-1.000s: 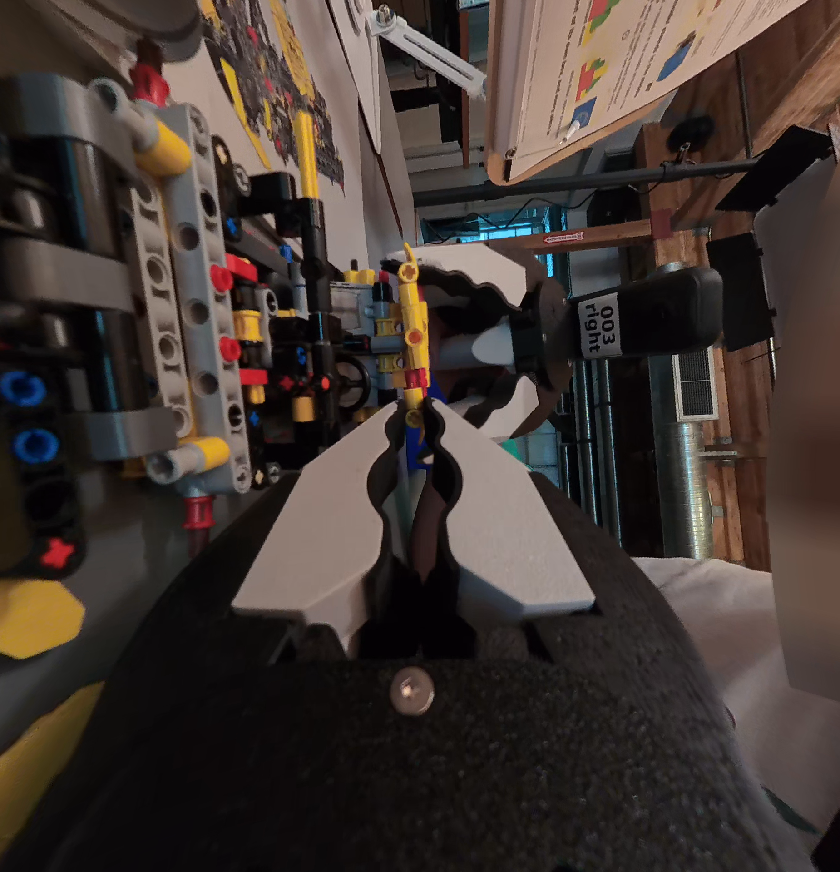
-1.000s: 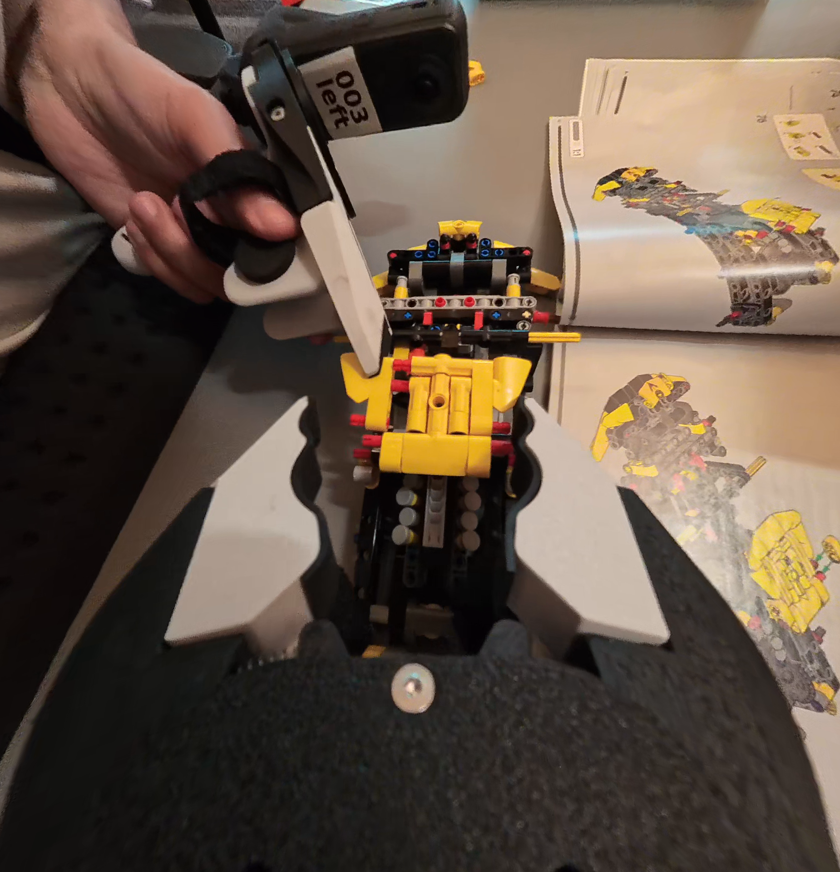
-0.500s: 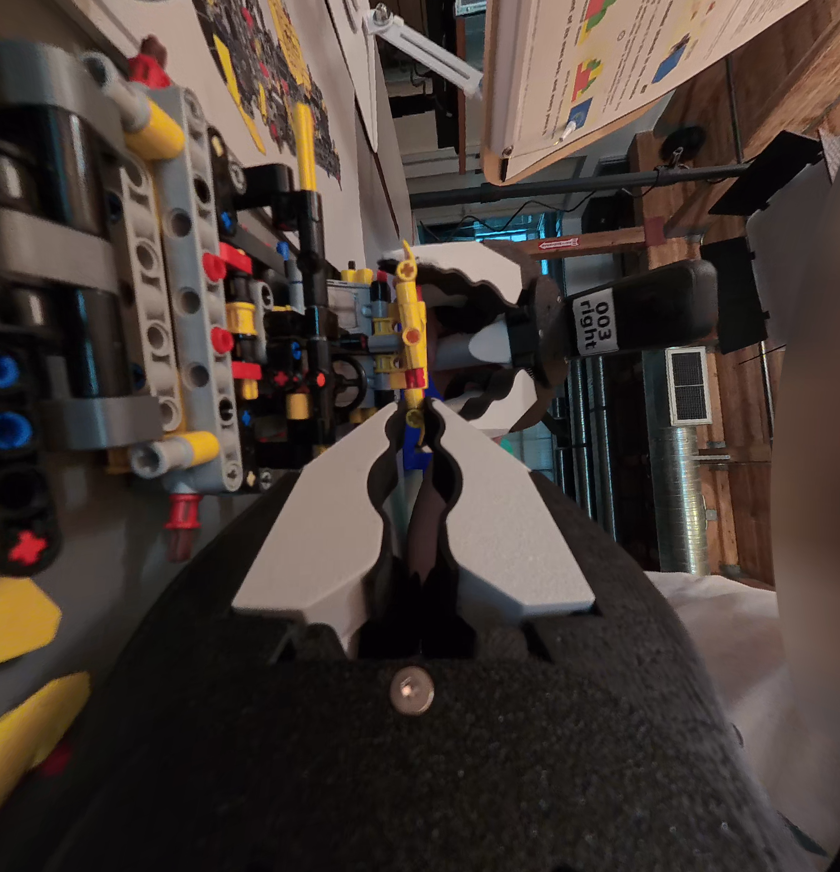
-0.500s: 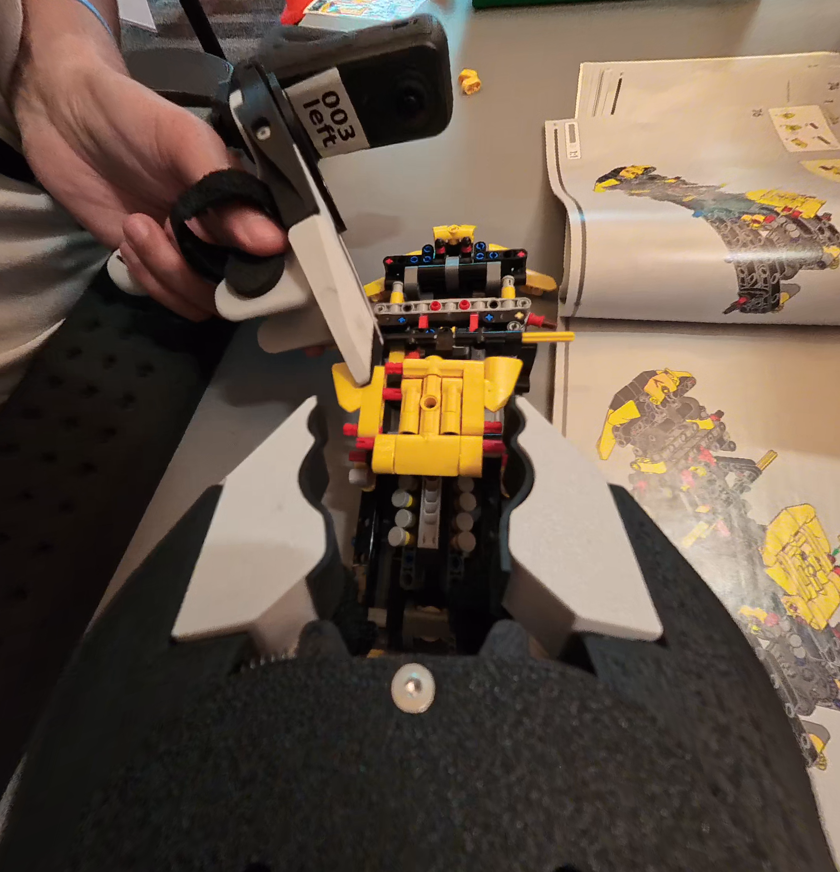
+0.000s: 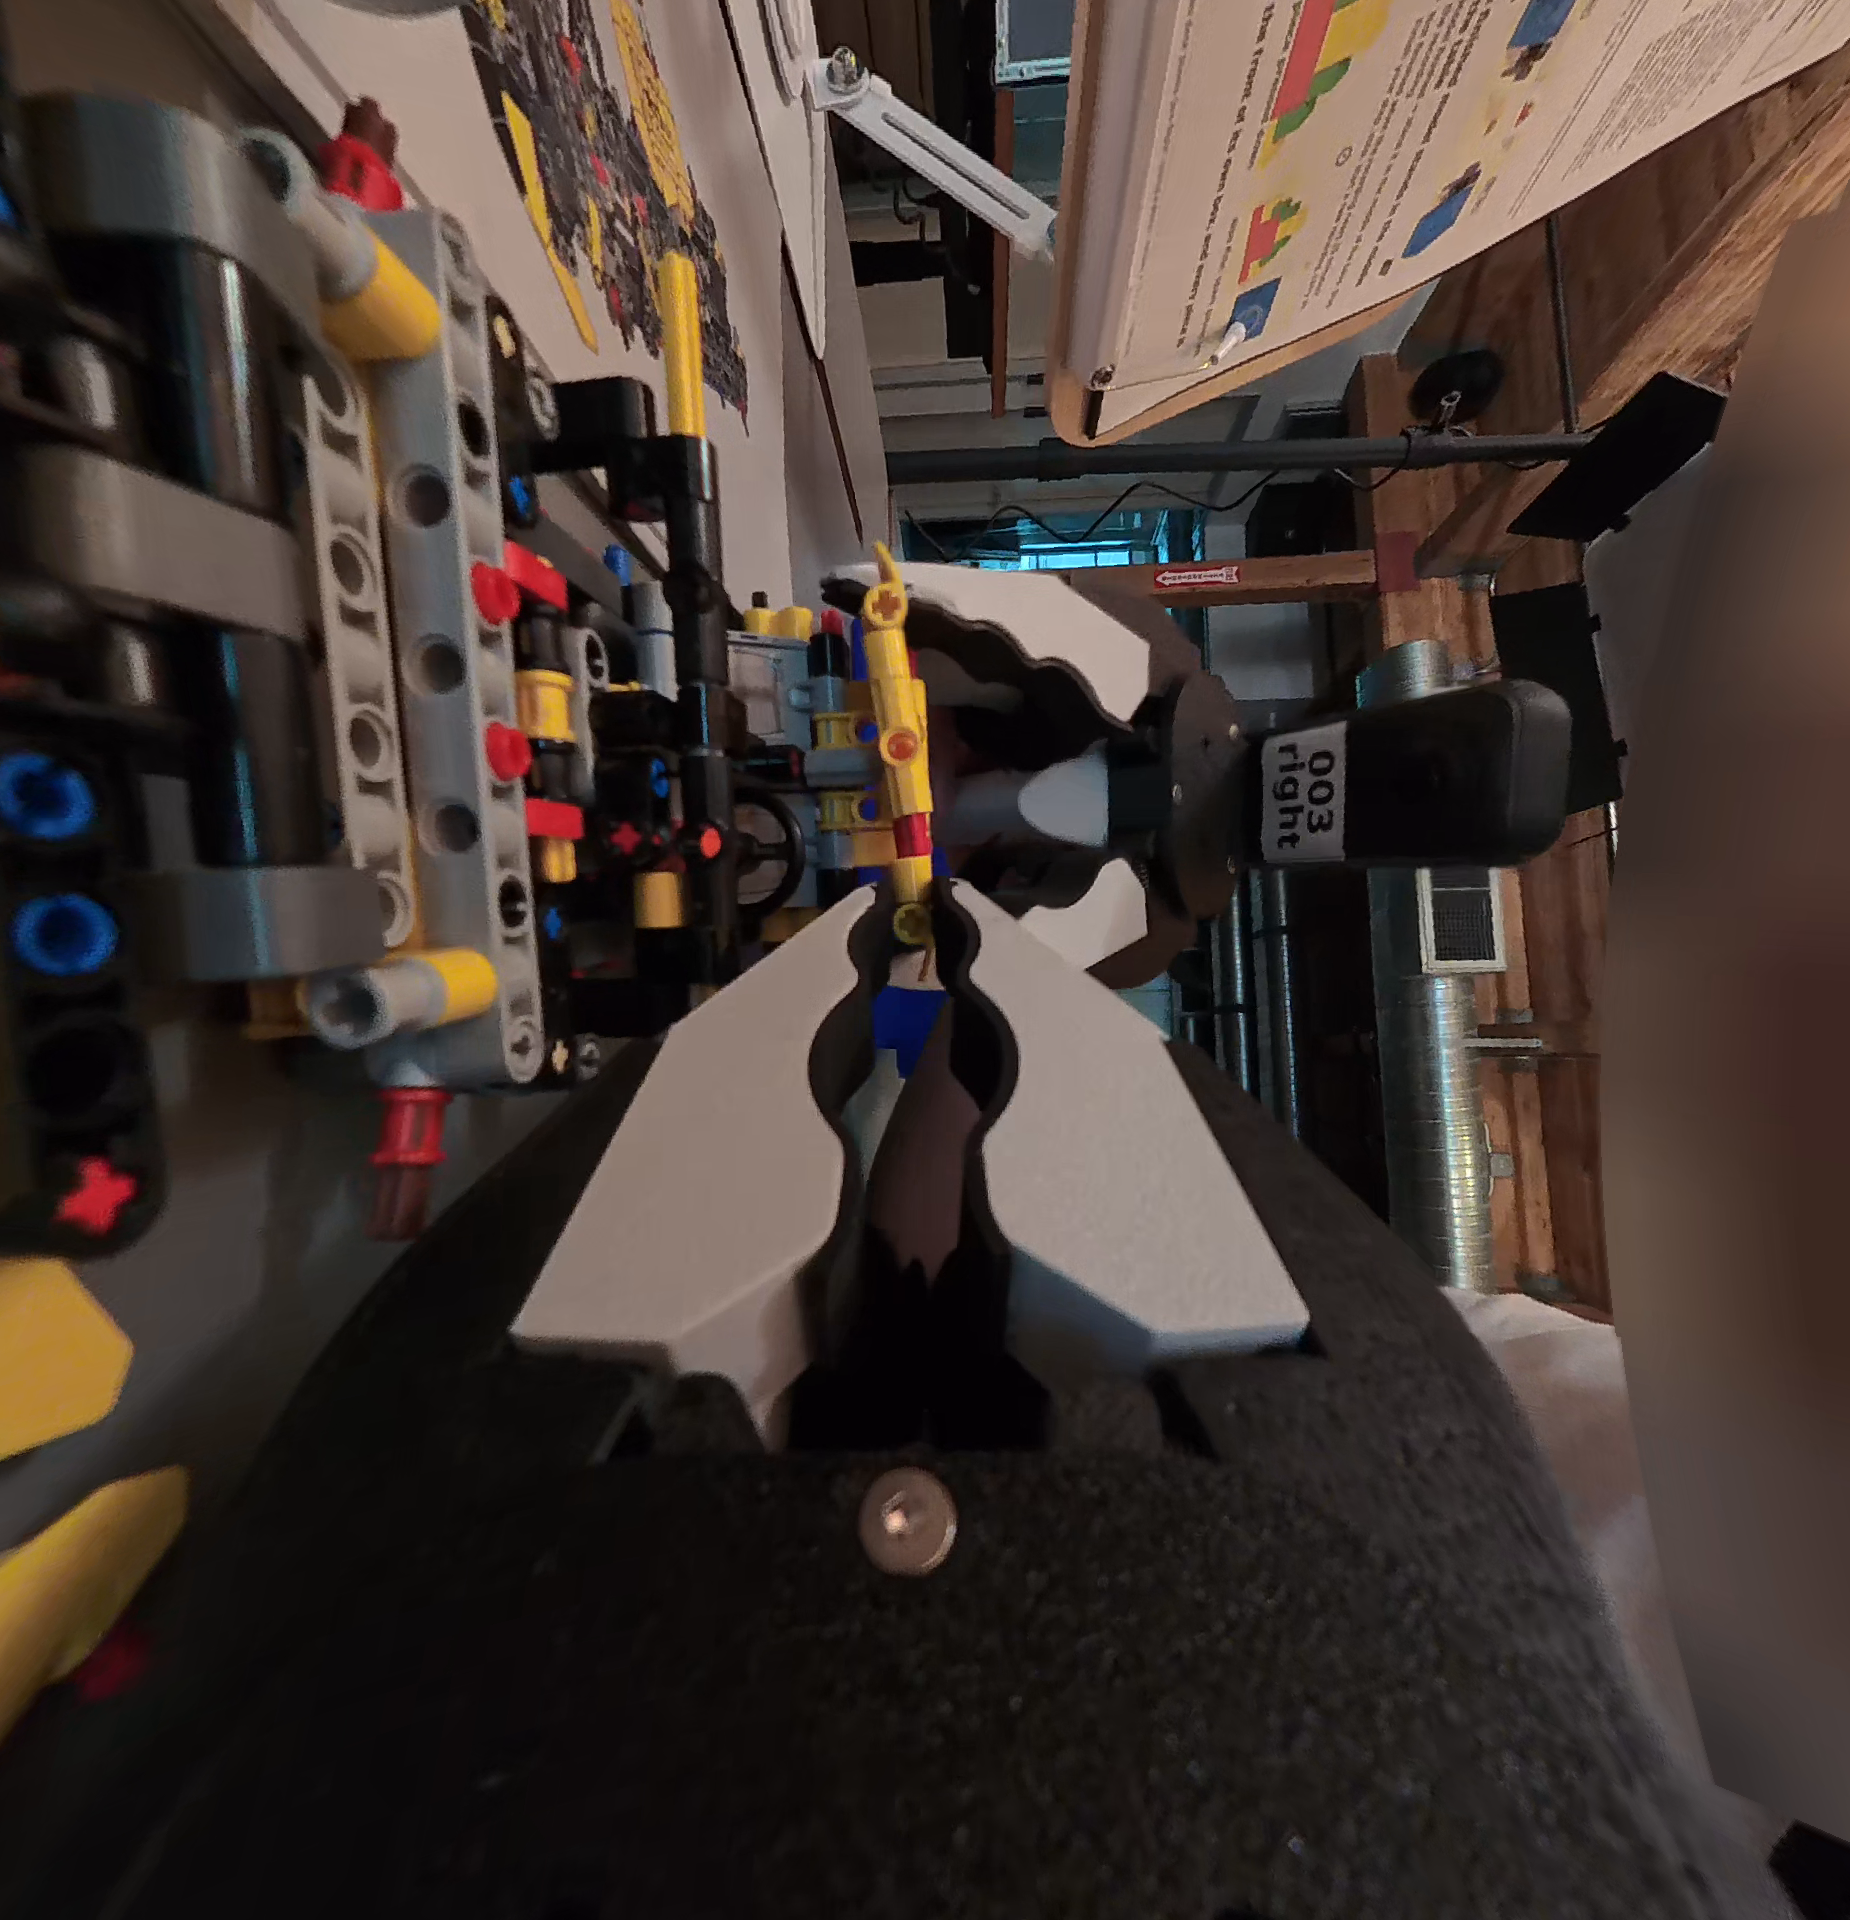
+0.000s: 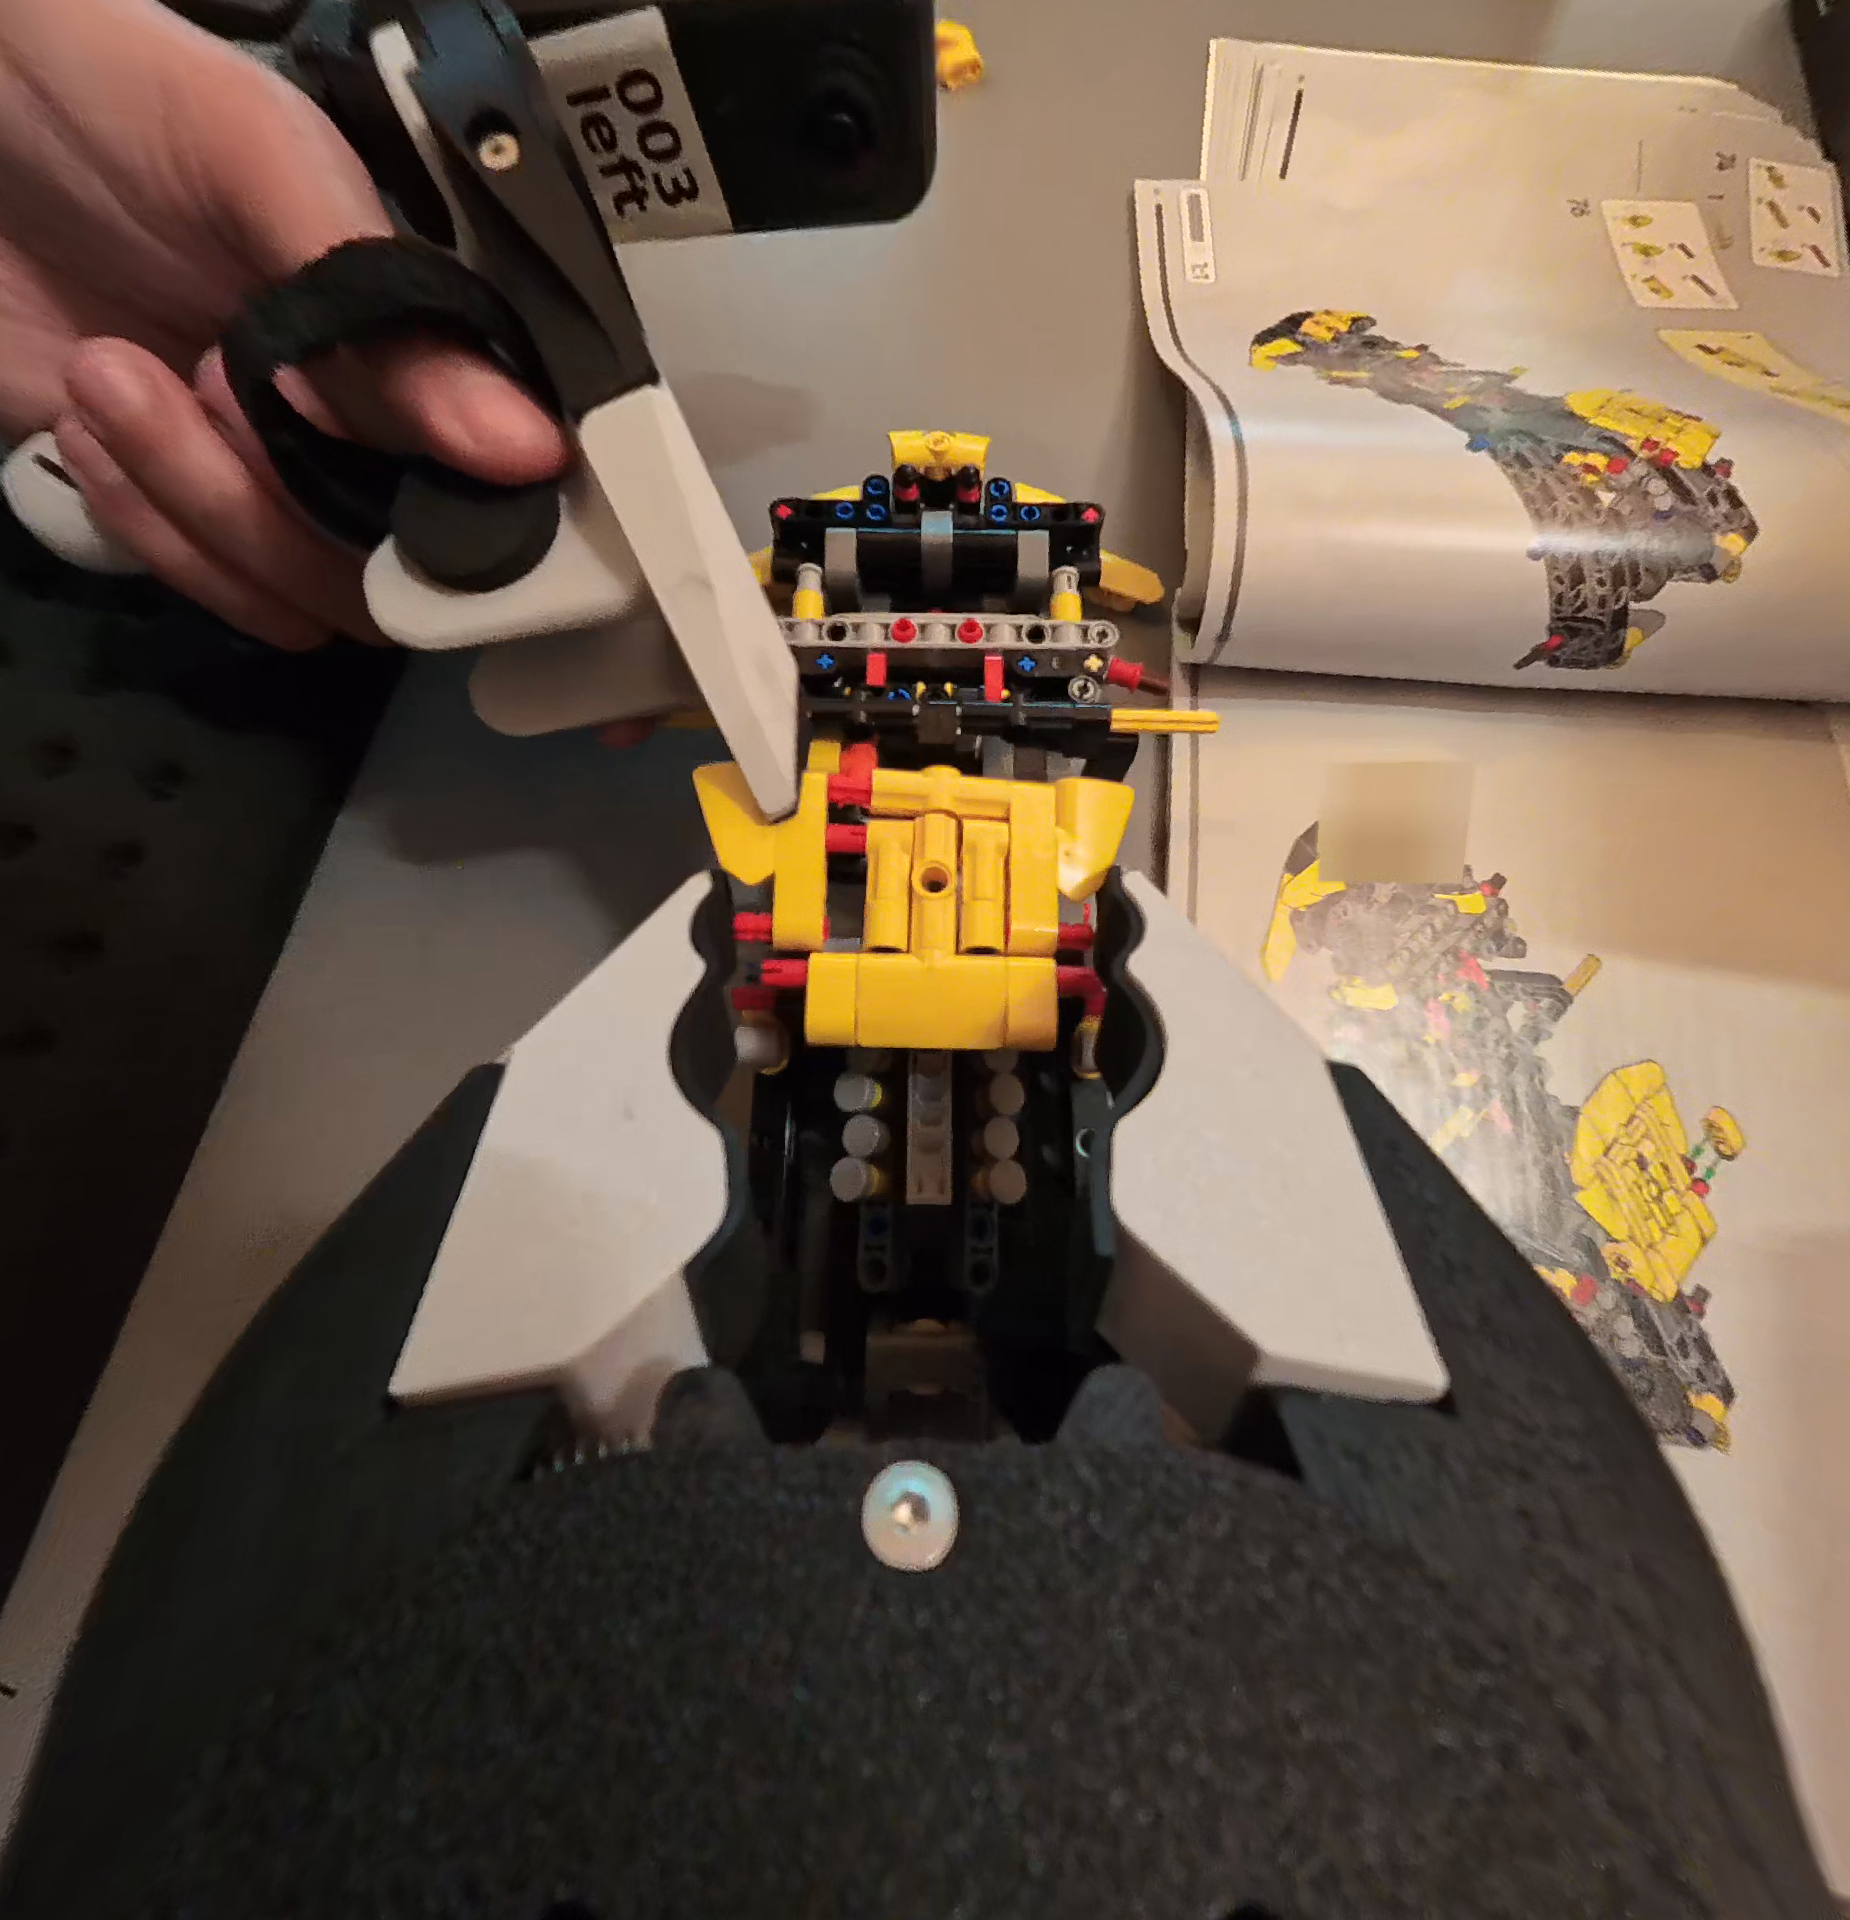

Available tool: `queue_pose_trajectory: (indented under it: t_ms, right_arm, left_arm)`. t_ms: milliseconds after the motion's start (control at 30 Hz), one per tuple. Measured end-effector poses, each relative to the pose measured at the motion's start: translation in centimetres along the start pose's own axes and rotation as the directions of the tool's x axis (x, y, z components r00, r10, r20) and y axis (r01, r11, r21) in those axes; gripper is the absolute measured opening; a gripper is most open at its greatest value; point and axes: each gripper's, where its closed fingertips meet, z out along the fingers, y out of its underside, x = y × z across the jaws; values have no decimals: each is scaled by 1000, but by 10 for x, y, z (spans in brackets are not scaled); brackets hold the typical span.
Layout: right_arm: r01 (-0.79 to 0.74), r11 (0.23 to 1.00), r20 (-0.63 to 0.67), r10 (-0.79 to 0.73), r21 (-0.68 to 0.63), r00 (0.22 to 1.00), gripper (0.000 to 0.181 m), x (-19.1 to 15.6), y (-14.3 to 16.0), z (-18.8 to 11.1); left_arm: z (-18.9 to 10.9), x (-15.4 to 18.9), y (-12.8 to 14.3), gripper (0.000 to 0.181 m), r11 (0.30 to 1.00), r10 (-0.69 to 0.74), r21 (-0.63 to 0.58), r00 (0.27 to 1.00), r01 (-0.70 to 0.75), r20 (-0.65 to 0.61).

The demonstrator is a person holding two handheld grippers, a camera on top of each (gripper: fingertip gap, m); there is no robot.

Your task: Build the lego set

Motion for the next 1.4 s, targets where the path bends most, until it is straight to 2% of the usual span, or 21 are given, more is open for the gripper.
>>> queue_pose_trajectory:
  t_ms: [300,467,667,833,967,1033,1400]
  right_arm:
    - [28,997,-49,-31,-68,998,69,1,3,2]
    - [14,998,-48,-17,-58,999,69,1,3,2]
    - [-2,998,-51,-1,-66,999,69,2,4,3]
    - [-43,997,24,44,-58,999,77,-7,2,-1]
    - [-140,990,107,140,-7,984,74,-8,-3,-6]
    - [-165,986,113,164,-2,980,67,-6,-2,-7]
    - [-120,992,95,123,-42,988,64,-5,2,-8]
  left_arm:
    - [0,-1,0,7,997,-60,-38,998,61,30]
    - [0,-1,-1,7,998,-41,-39,999,42,34]
    - [1,0,-2,7,994,-96,-51,995,96,8]
    - [-1,-1,1,7,994,-83,-70,997,82,-6]
    - [0,-1,3,7,994,-69,-87,998,68,-10]
    - [0,0,4,7,994,-63,-92,998,61,-12]
    - [2,-2,6,7,991,-2,-136,1000,1,-2]
